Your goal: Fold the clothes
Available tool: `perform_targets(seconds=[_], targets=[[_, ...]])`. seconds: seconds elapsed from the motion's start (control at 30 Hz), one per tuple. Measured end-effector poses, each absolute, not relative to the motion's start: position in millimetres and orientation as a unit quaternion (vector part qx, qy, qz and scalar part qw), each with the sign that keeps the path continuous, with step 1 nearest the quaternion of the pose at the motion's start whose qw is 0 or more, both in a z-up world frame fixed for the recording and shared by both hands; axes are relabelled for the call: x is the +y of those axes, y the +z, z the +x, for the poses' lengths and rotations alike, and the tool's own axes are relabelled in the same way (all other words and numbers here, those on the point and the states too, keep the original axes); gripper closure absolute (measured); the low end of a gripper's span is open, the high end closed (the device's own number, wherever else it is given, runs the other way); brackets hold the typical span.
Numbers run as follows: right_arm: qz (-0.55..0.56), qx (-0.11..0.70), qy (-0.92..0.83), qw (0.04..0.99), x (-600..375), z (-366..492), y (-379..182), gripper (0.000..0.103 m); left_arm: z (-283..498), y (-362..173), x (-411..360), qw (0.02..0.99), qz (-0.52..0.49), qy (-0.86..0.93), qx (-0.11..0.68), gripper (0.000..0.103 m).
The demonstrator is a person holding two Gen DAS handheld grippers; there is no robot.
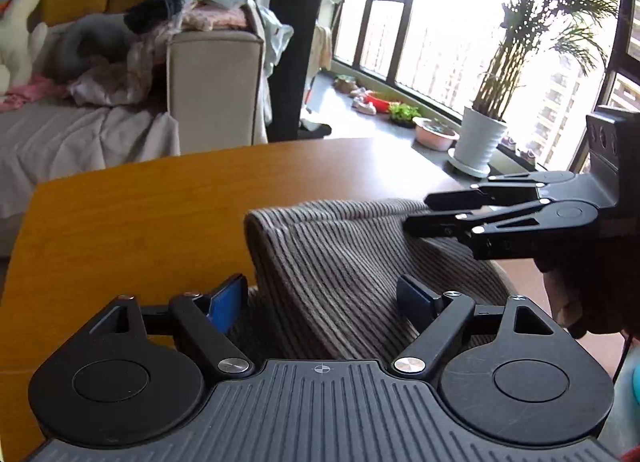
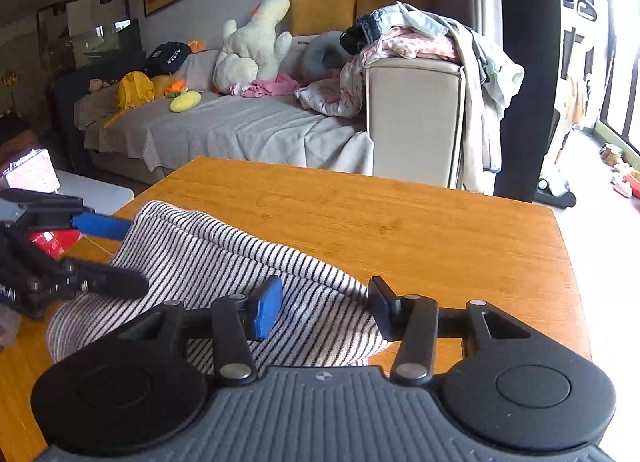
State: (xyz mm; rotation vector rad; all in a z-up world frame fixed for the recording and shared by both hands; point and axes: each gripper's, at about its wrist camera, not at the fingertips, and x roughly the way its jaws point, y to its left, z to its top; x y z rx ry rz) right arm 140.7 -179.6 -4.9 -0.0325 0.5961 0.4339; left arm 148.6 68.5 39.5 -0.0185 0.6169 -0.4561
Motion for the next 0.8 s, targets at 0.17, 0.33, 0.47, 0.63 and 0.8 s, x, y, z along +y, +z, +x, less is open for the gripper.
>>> perform_targets(seconds=[0.17,0.33,0.47,0.63,0.8], targets=[[0.079,0.287,0.191,0.935,-218,92,8,0.030,160,57,72,0.932,-0.022,-0.237,0.272,0.013],[0.217,0.376,0.207,0.877,-239,72,-25,0.026,191,26,52,0.920,0.005,-0.237,0.312,0.013],[0.290,0.427,0.223,0.827,-227,78,-55,0.027,200,5,65,0.910,-0.046,-0.240,0.336,0.010],[0.264,0.422,0.229,0.836,-199,102,-59,0.029,192,-4,83,0.903,-0.076,-0.236,0.351,0.011],[0.220,0.404,0.232,0.857,-184,133,-54,0.030,176,-7,108,0.906,-0.103,-0.208,0.354,0.015]])
